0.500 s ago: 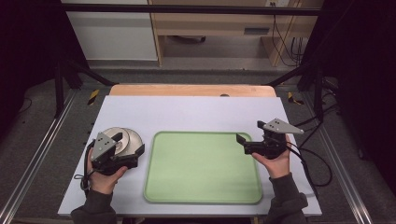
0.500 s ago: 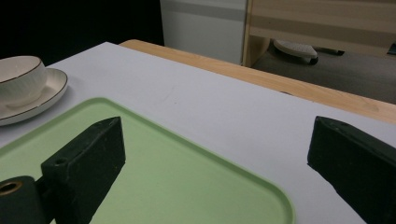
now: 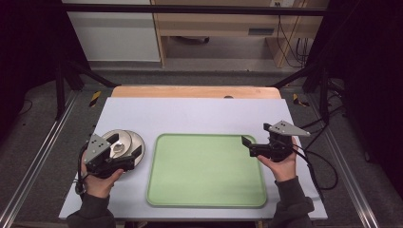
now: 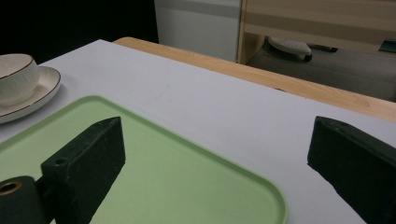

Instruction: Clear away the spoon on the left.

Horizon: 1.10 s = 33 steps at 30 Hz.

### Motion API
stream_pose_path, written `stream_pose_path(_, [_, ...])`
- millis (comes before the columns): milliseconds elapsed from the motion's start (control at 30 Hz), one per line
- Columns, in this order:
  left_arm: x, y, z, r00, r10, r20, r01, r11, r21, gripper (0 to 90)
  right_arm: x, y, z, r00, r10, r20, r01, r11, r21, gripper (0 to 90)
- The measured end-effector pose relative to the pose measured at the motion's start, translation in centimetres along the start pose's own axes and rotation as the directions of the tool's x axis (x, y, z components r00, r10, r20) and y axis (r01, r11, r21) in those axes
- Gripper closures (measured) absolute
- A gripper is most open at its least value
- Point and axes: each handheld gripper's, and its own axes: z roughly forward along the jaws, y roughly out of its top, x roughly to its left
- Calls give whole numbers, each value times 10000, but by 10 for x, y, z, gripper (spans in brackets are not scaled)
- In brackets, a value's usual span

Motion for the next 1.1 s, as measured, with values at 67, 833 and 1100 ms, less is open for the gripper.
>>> stream_pose_path(67, [1, 1, -2, 10000, -44, -44, 44, 10000, -21, 107, 0, 0, 0, 10000, -38, 4, 38, 10000, -26, 44])
stream_pose_path(833, [20, -8, -20, 9991, -189, -367, 196, 9996, 199, 103, 1, -1, 0, 10000, -50, -25, 50, 9999, 152, 41])
stream_pose_path(1100, [26, -14, -27, 9982, -258, -548, 281, 9987, 416, 99, 1, -1, -1, 10000, -15, -7, 15, 9998, 186, 40])
